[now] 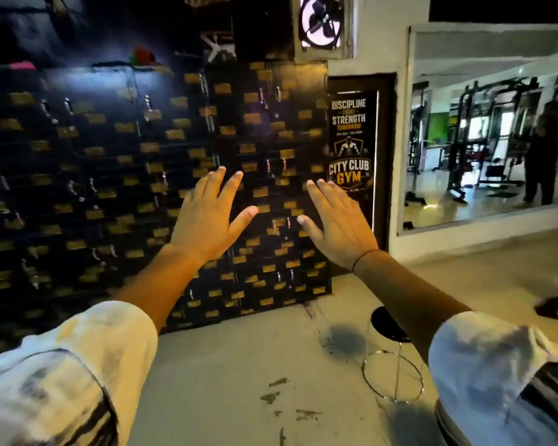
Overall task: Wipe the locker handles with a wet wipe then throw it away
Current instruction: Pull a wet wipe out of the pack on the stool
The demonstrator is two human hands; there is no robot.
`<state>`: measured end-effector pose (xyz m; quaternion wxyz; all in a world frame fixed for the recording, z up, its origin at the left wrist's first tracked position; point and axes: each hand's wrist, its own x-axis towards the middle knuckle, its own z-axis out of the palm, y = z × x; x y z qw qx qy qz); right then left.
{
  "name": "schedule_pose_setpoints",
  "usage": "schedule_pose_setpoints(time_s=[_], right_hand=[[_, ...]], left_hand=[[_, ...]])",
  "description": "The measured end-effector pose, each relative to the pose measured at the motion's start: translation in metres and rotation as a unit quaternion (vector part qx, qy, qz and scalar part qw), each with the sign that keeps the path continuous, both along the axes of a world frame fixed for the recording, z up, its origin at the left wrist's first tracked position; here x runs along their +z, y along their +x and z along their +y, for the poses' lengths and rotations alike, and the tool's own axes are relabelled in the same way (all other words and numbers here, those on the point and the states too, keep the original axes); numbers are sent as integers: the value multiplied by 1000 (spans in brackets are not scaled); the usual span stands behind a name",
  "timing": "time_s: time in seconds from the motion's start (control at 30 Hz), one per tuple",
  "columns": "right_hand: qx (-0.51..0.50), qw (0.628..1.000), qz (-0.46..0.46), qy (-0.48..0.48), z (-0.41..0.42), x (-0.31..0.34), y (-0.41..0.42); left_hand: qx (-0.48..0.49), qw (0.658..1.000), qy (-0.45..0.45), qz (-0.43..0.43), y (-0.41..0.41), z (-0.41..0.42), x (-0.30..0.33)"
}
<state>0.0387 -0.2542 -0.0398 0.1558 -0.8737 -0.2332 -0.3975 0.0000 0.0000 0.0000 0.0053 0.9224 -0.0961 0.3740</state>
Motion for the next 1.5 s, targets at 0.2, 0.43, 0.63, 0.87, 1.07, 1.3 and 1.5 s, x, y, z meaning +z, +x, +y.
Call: schedule_pose_setpoints(time_s=[0.2,0.43,0.63,0.87,1.07,1.3,1.5], right_hand=[[-36,993,109,-2,-58,-90,81],[-74,980,184,13,-147,-184,192],[-129,949,288,24,-206,-245,273],[-171,911,370,57,-251,-323,369],[-245,863,433,85,-281,-398,457],[-293,807,496,127,-305,-464,542],[-320,771,522,173,-346,-531,621]], left_hand=[[-42,995,13,89,106,-57,-76],[-92,976,25,195,251,-148,-157],[-139,949,32,282,365,-219,-220],[-192,920,62,337,502,-281,-296],[-267,873,100,396,629,-327,-363],[-333,800,166,470,752,-384,-435],[-362,763,213,491,832,-456,-508]])
